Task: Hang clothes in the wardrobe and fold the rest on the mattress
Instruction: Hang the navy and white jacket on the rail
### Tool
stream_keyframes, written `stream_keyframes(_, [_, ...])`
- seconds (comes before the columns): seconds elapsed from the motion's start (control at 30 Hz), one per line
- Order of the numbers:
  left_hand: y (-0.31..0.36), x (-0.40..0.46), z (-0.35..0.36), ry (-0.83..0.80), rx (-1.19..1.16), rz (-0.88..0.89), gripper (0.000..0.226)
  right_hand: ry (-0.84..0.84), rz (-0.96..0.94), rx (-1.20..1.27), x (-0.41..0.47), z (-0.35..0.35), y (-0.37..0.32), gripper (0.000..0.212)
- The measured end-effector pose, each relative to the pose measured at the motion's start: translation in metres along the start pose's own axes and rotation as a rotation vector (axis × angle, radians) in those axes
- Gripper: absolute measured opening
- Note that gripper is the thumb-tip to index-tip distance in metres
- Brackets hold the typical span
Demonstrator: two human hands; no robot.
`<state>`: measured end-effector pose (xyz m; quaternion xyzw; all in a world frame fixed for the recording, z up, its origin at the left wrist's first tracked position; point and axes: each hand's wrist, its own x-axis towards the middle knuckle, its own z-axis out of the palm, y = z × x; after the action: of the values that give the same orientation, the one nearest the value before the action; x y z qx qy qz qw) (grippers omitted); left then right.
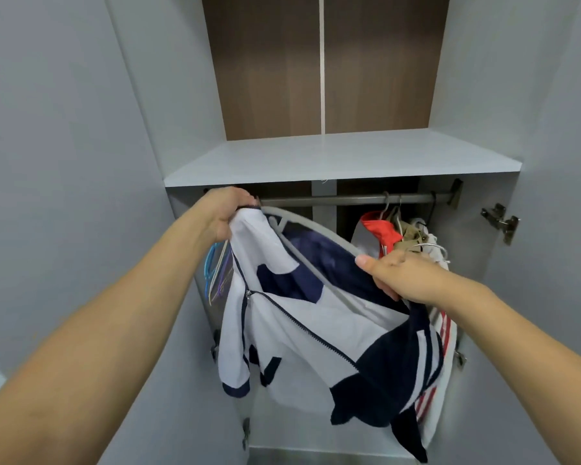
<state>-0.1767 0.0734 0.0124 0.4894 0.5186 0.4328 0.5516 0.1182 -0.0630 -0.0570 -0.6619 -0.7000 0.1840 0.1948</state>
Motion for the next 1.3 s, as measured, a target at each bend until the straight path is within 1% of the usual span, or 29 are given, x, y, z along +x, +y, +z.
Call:
stream_keyframes(0.07, [-0.005,-0.002,0.009,0.046,0.022,-0.068,0.021,-0.027,-0.01,-0.04,-0.001,0.001,-0.005,0.08])
stream_keyframes(0.1, [-0.007,-0.003,0.011,0.043,0.017,-0.11,0.017,-0.05,-0.021,-0.032,-0.002,0.003,-0.006,0.08])
stream_keyframes(0.17, [-0.011,-0.004,0.01,-0.055,-0.018,-0.172,0.009,-0.09,-0.05,0.038,-0.003,0.006,-0.003,0.08])
stream_keyframes(0.2, [-0.013,-0.005,0.009,-0.134,-0.027,-0.179,0.009,-0.086,-0.056,0.082,-0.003,0.007,0.0,0.079])
stream_keyframes(0.23, [-0.016,-0.005,0.007,-0.203,0.026,-0.162,0.013,-0.062,-0.044,0.131,-0.004,0.008,0.005,0.079])
stream_keyframes(0.27, [-0.021,-0.003,0.005,-0.236,0.171,-0.118,0.021,-0.024,-0.022,0.18,-0.006,0.008,0.01,0.078])
stream_keyframes(0.3, [-0.028,0.0,0.005,-0.218,0.411,-0.047,0.029,0.013,-0.003,0.231,-0.007,0.006,0.015,0.077])
stream_keyframes(0.33, [-0.035,0.001,0.007,-0.155,0.658,0.03,0.032,0.036,0.001,0.282,-0.009,0.004,0.019,0.076])
stream_keyframes(0.37, [-0.042,0.003,0.01,-0.068,0.832,0.111,0.03,0.044,-0.009,0.325,-0.011,0.002,0.023,0.075])
stream_keyframes(0.4, [-0.047,0.003,0.013,0.008,0.903,0.174,0.025,0.041,-0.028,0.345,-0.013,0.0,0.025,0.074])
stream_keyframes(0.43, [-0.051,0.006,0.015,0.062,0.897,0.216,0.018,0.032,-0.049,0.34,-0.014,-0.001,0.026,0.075])
stream_keyframes(0.47, [-0.052,0.009,0.017,0.087,0.84,0.233,0.013,0.018,-0.063,0.321,-0.014,-0.001,0.026,0.077])
stream_keyframes(0.5, [-0.051,0.013,0.017,0.08,0.729,0.208,0.01,-0.006,-0.071,0.306,-0.015,-0.001,0.025,0.078])
stream_keyframes(0.6, [-0.04,0.019,0.015,-0.032,0.294,0.007,0.012,-0.081,-0.1,0.323,-0.017,-0.002,0.017,0.078])
stream_keyframes(0.67, [-0.035,0.015,0.011,-0.085,0.081,-0.076,0.009,-0.109,-0.124,0.319,-0.019,-0.005,0.011,0.079])
stream_keyframes(0.77, [-0.026,0.012,0.002,-0.185,-0.057,-0.191,0.011,-0.131,-0.126,0.199,-0.021,-0.009,0.004,0.08])
stream_keyframes(0.83, [-0.018,0.009,0.0,-0.186,-0.065,-0.244,0.012,-0.092,-0.074,0.063,-0.02,-0.011,0.001,0.084])
stream_keyframes(0.87, [-0.014,0.007,0.003,-0.163,-0.019,-0.23,0.01,-0.067,-0.051,0.0,-0.019,-0.012,-0.001,0.085])
stream_keyframes(0.93, [-0.009,0.006,0.011,-0.045,0.171,-0.079,0.008,-0.037,-0.041,-0.12,-0.019,-0.013,-0.006,0.084])
stream_keyframes(1.0, [-0.011,0.005,0.02,0.105,0.306,0.143,0.016,-0.041,-0.043,-0.154,-0.019,-0.014,-0.012,0.083])
stream_keyframes(1.07, [-0.02,0.003,0.024,0.181,0.361,0.313,0.026,-0.052,-0.034,-0.134,-0.019,-0.016,-0.018,0.084])
stream_keyframes(1.1, [-0.026,0.003,0.024,0.221,0.373,0.383,0.027,-0.058,-0.032,-0.116,-0.019,-0.018,-0.021,0.084])
stream_keyframes(1.17, [-0.037,0.002,0.024,0.301,0.433,0.52,0.021,-0.085,-0.042,-0.086,-0.02,-0.022,-0.027,0.084])
stream_keyframes(1.23, [-0.042,-0.002,0.026,0.328,0.547,0.651,0.013,-0.136,-0.055,-0.053,-0.023,-0.026,-0.034,0.084])
stream_keyframes(1.3, [-0.041,-0.008,0.029,0.299,0.636,0.737,0.008,-0.161,-0.045,-0.039,-0.024,-0.033,-0.039,0.083])
